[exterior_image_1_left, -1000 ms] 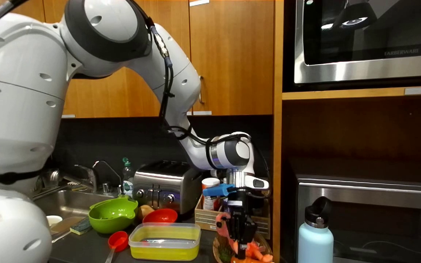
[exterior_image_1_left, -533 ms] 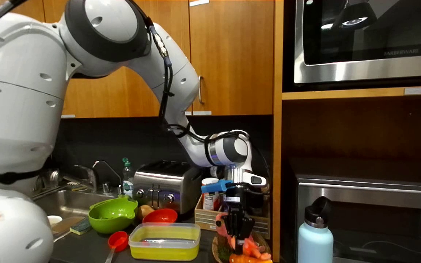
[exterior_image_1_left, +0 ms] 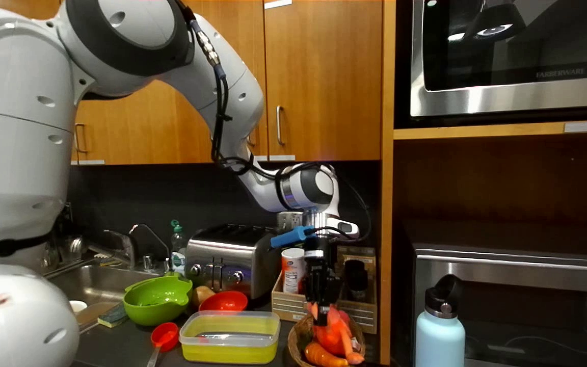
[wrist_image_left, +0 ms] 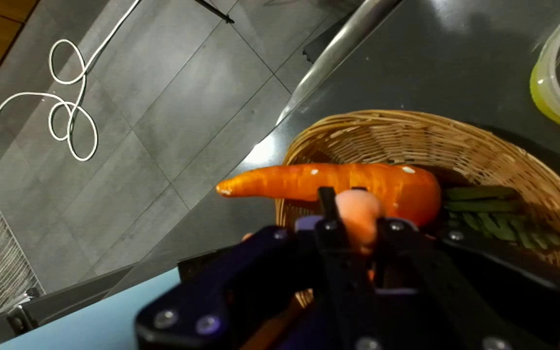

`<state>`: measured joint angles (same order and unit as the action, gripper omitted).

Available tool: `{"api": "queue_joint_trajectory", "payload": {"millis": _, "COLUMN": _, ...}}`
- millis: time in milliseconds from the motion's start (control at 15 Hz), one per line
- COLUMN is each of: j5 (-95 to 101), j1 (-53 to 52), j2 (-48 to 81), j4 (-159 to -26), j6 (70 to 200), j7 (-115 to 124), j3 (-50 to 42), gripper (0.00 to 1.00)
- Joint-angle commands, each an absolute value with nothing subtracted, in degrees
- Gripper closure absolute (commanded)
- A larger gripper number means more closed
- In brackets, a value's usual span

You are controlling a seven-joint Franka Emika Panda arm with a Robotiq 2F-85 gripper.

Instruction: Put the orange doll in the yellow bowl

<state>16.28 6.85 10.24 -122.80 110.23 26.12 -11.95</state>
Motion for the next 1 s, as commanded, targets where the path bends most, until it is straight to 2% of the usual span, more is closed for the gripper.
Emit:
{"api": "queue_joint_trajectory", "payload": {"millis": 0, "j5": 16.1, "j1": 6.7, "j2": 6.1, "j4": -122.9, "j6": 107.1, "j7": 25.2, "j3": -11.2, "gripper": 0.97}}
{"api": "queue_joint_trajectory", "payload": {"millis": 933, "j5": 23.0, "j1": 4.0, "j2": -2.7, "j4": -119.4, "j6": 96.1, "j7": 26.8, "j3": -4.7, "gripper": 0.97}}
